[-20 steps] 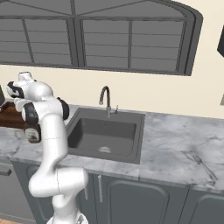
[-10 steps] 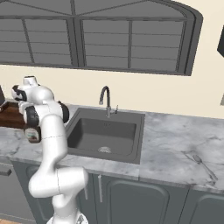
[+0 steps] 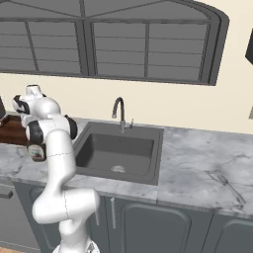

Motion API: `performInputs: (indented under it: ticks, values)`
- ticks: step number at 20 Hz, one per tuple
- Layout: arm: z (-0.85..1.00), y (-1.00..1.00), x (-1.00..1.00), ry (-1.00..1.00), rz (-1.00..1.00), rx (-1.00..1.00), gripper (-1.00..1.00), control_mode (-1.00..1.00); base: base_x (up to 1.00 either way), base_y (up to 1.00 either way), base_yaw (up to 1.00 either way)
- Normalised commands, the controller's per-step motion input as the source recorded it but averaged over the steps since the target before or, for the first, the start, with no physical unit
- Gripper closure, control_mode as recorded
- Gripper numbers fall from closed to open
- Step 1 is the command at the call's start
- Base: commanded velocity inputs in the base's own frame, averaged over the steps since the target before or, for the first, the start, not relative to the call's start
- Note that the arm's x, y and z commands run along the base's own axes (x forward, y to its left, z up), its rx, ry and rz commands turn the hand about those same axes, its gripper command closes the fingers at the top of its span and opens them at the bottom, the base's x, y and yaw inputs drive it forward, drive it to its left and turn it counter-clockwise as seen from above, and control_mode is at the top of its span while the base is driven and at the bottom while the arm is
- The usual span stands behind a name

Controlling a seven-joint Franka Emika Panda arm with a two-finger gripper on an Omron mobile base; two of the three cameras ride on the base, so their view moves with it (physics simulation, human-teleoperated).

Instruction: Pick up all produce items and place them in the sink. Turn on the sink faucet to wash them. Then turn the sink off and put them in the tray.

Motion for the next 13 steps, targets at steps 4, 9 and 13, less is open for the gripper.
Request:
performInputs:
  ticks: [4, 9, 13]
  values:
    - [0.59, -0.09, -0.21, -0.08, -0.03, 0.01, -1.0, -1.0, 0.0, 0.0, 0.0]
    - [0.77, -0.79, -0.39, -0.17, -0.08, 0.05, -1.0, -1.0, 0.0, 0.0, 0.0]
    - [0.2, -1.0, -0.59, -0.13, -0.16, 0.1, -1.0, -1.0, 0.0, 0.0, 0.0]
